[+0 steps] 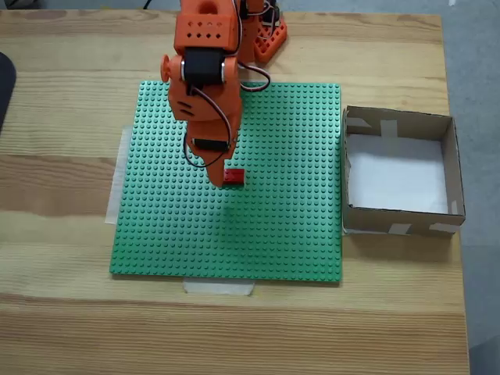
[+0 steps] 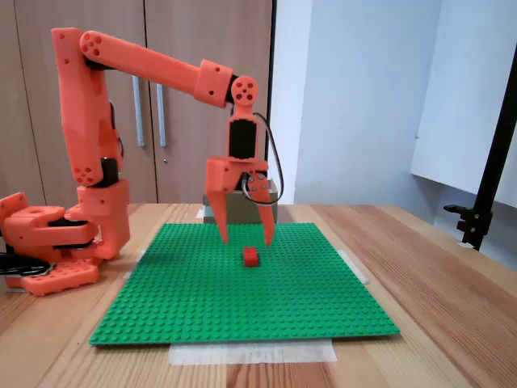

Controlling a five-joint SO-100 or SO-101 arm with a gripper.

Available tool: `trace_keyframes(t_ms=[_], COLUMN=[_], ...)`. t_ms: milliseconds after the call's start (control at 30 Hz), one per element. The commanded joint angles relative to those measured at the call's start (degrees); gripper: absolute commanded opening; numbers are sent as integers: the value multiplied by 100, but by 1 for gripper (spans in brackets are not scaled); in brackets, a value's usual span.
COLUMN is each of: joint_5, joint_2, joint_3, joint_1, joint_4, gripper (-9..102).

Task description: Pick the red lego block and put it in the box.

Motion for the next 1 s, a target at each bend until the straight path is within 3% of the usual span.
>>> trace_keyframes(t_ms=[0, 533, 967], joint_5=[-44, -88, -290], joint_2=[26, 26, 18], joint_3=[35, 325, 510], joint_1=[26, 26, -26], joint_4=[-149, -571, -1011], gripper=[32, 32, 25])
